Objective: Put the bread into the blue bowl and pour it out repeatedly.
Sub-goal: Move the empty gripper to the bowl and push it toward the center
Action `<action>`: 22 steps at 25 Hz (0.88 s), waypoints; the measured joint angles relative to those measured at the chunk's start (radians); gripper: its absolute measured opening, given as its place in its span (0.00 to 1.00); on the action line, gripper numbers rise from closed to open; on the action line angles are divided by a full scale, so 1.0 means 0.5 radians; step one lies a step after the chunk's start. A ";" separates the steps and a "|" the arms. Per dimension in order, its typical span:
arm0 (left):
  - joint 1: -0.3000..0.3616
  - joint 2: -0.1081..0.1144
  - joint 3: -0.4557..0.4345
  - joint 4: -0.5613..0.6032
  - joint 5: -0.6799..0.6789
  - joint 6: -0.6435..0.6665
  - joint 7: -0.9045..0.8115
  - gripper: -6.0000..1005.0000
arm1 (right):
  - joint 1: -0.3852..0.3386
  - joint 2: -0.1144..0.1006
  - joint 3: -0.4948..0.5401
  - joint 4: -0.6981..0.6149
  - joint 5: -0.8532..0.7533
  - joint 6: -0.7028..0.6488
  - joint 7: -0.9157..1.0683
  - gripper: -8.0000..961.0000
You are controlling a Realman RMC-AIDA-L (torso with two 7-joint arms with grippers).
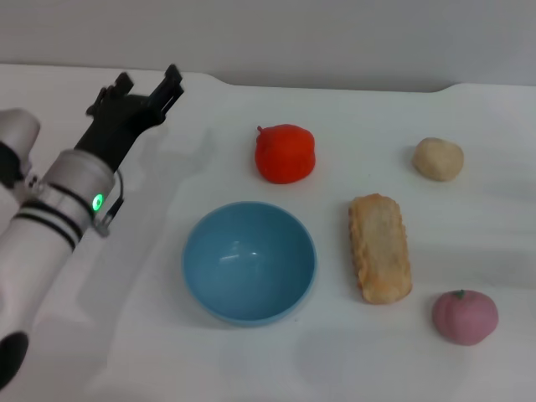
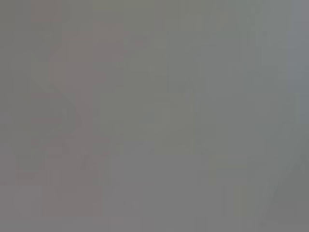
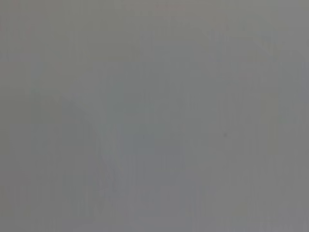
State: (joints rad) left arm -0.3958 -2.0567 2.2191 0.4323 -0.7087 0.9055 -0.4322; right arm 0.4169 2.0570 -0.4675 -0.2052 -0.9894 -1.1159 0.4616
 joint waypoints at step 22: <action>-0.345 0.378 -0.121 0.848 2.146 -1.113 -1.924 0.84 | 0.008 -0.041 -0.001 0.032 0.051 0.058 0.000 0.38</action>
State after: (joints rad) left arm -0.5682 -1.8677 2.1586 0.8564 0.3644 0.3489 -1.3942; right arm 0.4210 2.0368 -0.4678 -0.1890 -0.9639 -1.0869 0.4616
